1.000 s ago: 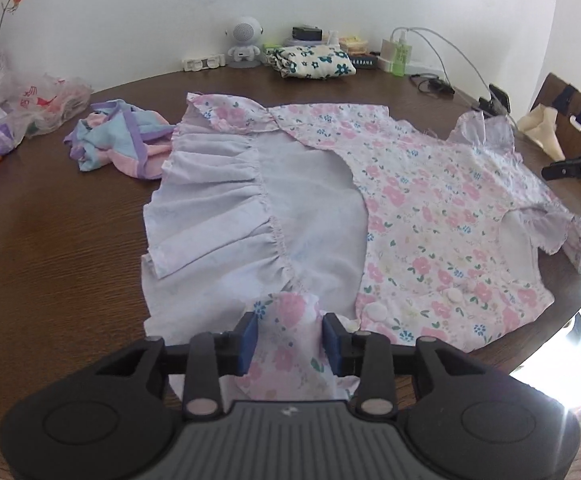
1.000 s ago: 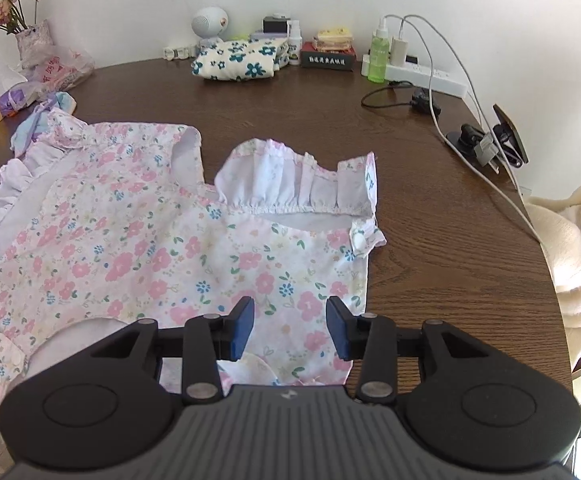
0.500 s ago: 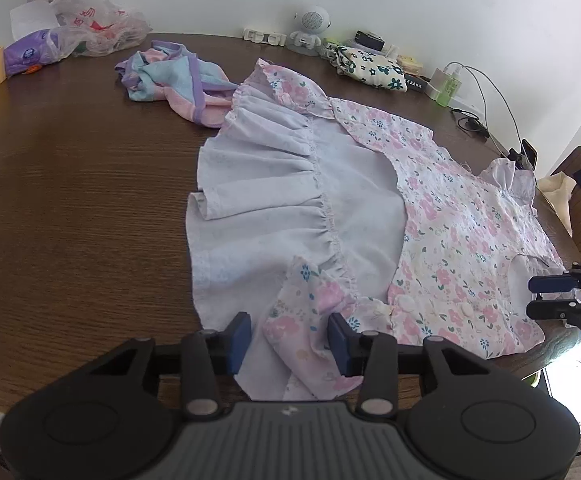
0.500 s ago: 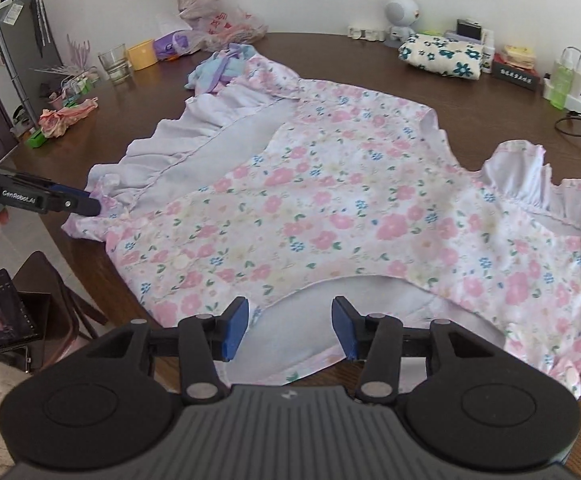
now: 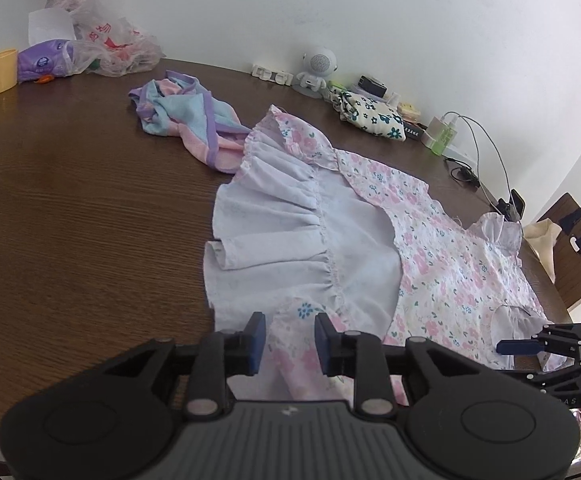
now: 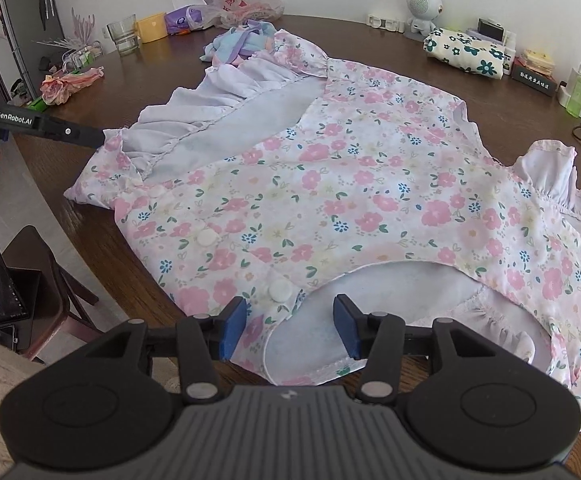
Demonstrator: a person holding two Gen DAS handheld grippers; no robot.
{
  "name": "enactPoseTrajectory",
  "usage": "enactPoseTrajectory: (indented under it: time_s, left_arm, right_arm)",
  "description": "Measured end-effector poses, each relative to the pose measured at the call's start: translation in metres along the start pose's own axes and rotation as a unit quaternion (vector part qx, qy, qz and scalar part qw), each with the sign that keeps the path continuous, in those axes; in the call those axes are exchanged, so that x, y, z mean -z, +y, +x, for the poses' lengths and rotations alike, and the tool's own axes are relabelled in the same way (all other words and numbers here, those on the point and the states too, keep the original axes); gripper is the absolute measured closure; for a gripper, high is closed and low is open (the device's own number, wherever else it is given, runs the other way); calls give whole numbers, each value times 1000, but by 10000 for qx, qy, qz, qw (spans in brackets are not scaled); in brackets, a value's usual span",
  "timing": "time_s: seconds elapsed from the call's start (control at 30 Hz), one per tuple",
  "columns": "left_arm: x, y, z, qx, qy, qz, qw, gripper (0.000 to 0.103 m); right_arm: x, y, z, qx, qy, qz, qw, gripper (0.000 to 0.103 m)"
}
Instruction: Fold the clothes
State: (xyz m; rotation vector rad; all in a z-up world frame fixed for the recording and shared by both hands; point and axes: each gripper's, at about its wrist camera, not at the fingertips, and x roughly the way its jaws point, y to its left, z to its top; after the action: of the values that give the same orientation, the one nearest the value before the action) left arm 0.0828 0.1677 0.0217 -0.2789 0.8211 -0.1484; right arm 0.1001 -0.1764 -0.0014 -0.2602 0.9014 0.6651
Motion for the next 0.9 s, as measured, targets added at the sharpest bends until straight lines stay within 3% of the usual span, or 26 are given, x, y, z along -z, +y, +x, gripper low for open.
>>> enactPoseTrajectory:
  time_s: [0.2,0.27,0.3,0.33,0.4,0.53,0.63,0.7,0.8,0.9]
  left_arm:
    - [-4,4,24,90,496,116,9987,78]
    - [-2,4,24,237,495,100,9984,87]
    - [-2,3,21,328,458,89,9984,101]
    - [-1,3,19,413,418,81,9982,101]
    - [-2,0,7,284,220,193,9992,101]
    - [-5,-3,-14,-356,-101,481,9982,101]
    - [-1,-4,-15,-832,-106,690,9941,100]
    - [5,5,-14,-691,53,383,9969,92]
    - [17,18,-22,-87,180,-163,9997,86]
    - [28,20,-29,237,224,-265,9991,86]
  right_arm:
    - [-1,4,2,66,26,-45,10000,52]
    - [-1,5,2,81,35,-58,9999,51]
    - [-1,5,2,89,40,-65,9999,51]
    - [-1,6,3,97,45,-71,9999,50]
    - [-2,7,3,113,54,-84,9999,49]
    - [-2,9,4,125,71,-107,9998,45]
    - [-1,10,5,137,76,-134,9998,44]
    - [-1,11,5,135,80,-132,9998,43]
    - [-2,11,5,134,85,-136,9998,43]
    - [-2,12,5,128,113,-159,9997,42]
